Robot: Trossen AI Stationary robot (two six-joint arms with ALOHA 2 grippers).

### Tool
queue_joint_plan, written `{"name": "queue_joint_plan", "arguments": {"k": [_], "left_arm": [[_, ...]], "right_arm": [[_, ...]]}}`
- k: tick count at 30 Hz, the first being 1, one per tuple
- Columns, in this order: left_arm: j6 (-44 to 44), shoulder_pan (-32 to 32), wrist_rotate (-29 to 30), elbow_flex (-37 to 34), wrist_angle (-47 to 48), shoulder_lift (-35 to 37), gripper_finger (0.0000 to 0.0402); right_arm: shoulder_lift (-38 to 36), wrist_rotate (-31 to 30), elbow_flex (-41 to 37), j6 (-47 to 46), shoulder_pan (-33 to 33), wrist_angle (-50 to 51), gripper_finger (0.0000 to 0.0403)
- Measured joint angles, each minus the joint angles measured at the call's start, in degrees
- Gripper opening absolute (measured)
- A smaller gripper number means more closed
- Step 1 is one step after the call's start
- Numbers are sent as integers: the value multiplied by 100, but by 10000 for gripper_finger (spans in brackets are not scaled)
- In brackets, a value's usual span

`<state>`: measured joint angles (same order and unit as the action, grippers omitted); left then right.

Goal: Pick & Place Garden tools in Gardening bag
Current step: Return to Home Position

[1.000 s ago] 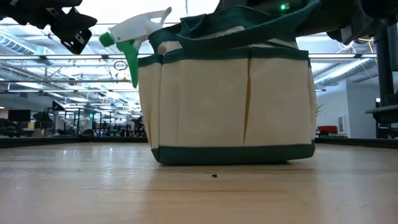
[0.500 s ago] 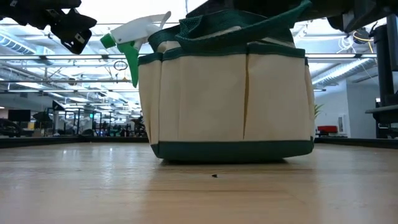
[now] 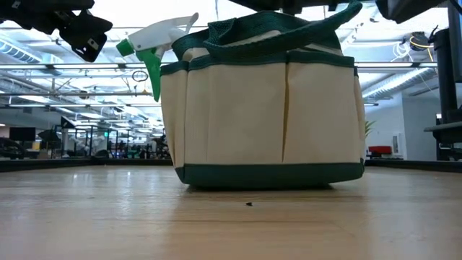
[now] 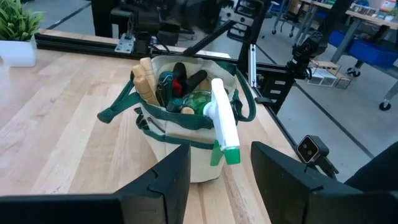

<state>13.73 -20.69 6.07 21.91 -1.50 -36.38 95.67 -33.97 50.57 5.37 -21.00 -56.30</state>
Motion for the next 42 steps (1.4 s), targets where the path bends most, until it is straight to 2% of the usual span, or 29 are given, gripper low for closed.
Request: {"name": "queue_joint_plan", "arguments": {"k": [8, 12, 17, 21, 31, 35, 38, 42], "left_arm": [[-8, 2, 0, 0, -4, 0, 175], [-12, 2, 0, 0, -6, 0, 175], [-126, 2, 2, 0, -7, 0, 175], [-161, 2, 1, 0, -13, 0, 175], [-161, 2, -2, 0, -31, 0, 175], [-158, 0, -4, 0, -36, 2, 175], [-158, 0, -9, 0, -123, 4, 175], [-271, 0, -310, 0, -225, 125, 175]], "right_arm": [[-265, 1071, 421, -316, 401, 1107, 1], [-463, 1640, 514, -446, 547, 1203, 1], [-846, 1952, 514, -517, 679, 1424, 0], [-1279, 2316, 518, -532, 738, 2005, 0], [-2485, 2544, 516, -623, 790, 4321, 0], [-2932, 2876, 516, -624, 790, 5182, 0], [-3249, 3132, 389, -629, 790, 5545, 0], [-3727, 3132, -11, -905, 789, 5647, 0]]}}
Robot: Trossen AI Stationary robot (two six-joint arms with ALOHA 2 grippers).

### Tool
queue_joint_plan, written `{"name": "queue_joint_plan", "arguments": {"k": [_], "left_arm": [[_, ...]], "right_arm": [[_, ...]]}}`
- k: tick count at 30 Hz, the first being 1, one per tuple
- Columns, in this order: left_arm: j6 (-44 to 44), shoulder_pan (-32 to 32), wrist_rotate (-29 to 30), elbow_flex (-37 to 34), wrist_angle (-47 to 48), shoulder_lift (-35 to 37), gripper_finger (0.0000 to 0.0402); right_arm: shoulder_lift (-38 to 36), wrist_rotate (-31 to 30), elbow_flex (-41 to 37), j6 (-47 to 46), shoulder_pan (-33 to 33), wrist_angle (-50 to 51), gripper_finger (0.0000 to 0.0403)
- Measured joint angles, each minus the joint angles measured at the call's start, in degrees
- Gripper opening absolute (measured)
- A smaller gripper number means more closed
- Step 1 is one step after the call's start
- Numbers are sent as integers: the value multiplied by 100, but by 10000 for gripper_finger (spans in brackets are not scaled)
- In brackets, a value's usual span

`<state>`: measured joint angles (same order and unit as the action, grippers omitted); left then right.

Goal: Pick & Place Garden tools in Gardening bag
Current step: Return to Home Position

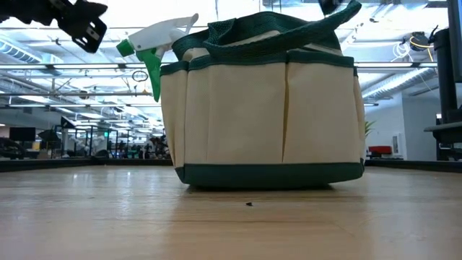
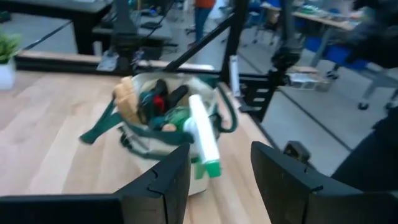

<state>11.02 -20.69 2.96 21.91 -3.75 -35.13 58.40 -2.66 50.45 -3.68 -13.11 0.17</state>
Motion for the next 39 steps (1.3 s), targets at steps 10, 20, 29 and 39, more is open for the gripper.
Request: {"name": "queue_joint_plan", "arguments": {"k": [10, 20, 29, 39], "left_arm": [[-84, 4, -100, 0, 375, 570, 175], [-310, 4, -98, 0, 369, 558, 175], [-456, 312, -119, 0, 314, 553, 175], [-423, 960, -645, -356, 356, 695, 175]], "right_arm": [[-1320, -17, -1526, -579, 0, -130, 0], [-2483, -22, -2877, -618, 0, -651, 0], [-3172, -10, -3841, -1702, -2, -1701, 0], [-3320, 11, -4817, -1813, -4, -3454, 0]]}}
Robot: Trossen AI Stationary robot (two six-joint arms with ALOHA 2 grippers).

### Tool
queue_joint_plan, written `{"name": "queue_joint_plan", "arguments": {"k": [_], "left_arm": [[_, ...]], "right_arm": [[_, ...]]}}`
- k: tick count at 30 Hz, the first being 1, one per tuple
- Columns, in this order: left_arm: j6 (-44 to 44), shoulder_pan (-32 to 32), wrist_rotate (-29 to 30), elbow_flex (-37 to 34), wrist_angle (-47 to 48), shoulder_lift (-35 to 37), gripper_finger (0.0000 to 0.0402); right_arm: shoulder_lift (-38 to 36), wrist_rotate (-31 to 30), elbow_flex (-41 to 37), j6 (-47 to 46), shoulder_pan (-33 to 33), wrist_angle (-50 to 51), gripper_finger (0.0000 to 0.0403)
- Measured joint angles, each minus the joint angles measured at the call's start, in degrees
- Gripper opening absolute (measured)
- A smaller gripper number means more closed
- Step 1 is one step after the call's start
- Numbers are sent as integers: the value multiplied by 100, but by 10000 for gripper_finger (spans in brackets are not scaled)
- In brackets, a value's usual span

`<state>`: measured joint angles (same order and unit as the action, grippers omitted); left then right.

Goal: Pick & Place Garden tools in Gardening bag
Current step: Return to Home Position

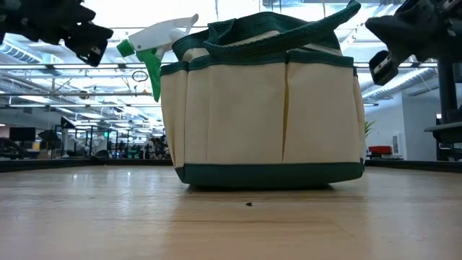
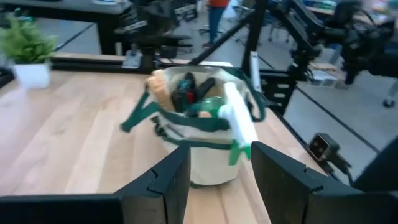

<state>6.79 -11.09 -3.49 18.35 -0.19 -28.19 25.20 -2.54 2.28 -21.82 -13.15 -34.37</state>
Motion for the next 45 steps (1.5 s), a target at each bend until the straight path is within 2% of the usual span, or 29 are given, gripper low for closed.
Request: {"name": "queue_joint_plan", "arguments": {"k": [5, 8, 13, 19, 24, 30, 45], "left_arm": [[123, 307, 10, -5, 520, 599, 175], [120, 360, 239, -5, 1005, 1106, 175], [36, 292, 958, -5, 1744, 1921, 175], [-88, 122, 1002, -23, 2213, 2529, 175], [-19, -13, 1363, -601, 1732, 2798, 175], [-2, -152, 1700, -1300, 829, 2794, 175], [-435, -252, 1743, -1474, 586, 2785, 175]], "right_arm": [[12, 197, -78, -48, -2, 47, 0], [3, 287, -81, -46, -2, 30, 0], [3, 198, -87, 379, 78, 50, 0], [3, 88, -93, 487, 410, 515, 0], [6, 106, -96, 161, 706, 1095, 0], [3, 127, -100, 356, 793, 1113, 0], [4, 287, -105, 510, 793, 1288, 0]]}}
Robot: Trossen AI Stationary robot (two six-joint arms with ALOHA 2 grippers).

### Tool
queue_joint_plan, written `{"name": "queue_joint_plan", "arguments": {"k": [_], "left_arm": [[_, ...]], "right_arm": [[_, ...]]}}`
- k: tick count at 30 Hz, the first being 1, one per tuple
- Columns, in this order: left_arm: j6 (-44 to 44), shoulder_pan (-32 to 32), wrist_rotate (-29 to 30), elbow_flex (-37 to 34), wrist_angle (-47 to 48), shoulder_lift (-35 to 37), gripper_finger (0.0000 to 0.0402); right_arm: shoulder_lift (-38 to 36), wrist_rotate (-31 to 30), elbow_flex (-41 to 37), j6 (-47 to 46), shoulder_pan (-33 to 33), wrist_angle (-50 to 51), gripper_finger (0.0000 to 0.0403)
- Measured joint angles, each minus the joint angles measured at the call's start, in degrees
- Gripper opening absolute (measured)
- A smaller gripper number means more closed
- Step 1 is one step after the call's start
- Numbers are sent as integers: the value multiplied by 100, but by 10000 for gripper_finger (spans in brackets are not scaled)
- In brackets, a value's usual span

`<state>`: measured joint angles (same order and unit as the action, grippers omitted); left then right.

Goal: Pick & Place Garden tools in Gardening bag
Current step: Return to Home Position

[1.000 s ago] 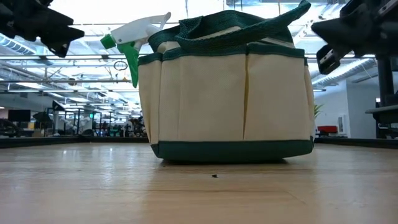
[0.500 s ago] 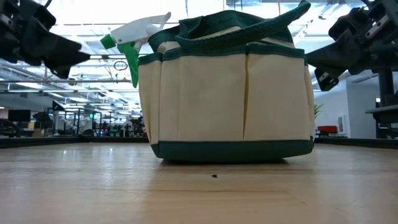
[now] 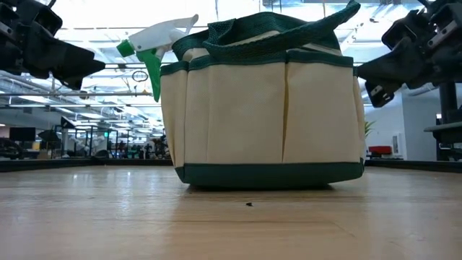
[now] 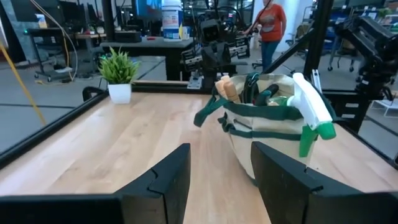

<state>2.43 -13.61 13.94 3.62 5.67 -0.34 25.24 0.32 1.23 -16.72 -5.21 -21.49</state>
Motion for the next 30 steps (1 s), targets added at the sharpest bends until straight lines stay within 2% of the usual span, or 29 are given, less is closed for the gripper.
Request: {"name": "queue_joint_plan", "arguments": {"k": [3, 9, 11, 21, 25, 30], "left_arm": [[-28, 0, 10, 0, 0, 1, 175], [67, 0, 6, -2, 2, -2, 175], [107, 0, -36, -2, 4, -2, 175], [215, 0, -295, -2, 22, -2, 175], [342, 2, -296, -3, 24, -2, 175], [422, 0, -355, -4, 28, -2, 175]], "right_arm": [[-34, 234, 0, 113, 7, -214, 0], [-328, 1487, 0, 203, 252, -380, 0], [-443, 1613, 0, 43, 413, -275, 0], [-864, 1623, 0, -182, 1199, 525, 0], [-868, 1149, 0, -396, 1215, 593, 0], [-864, 1156, 0, -628, 998, 393, 0]]}}
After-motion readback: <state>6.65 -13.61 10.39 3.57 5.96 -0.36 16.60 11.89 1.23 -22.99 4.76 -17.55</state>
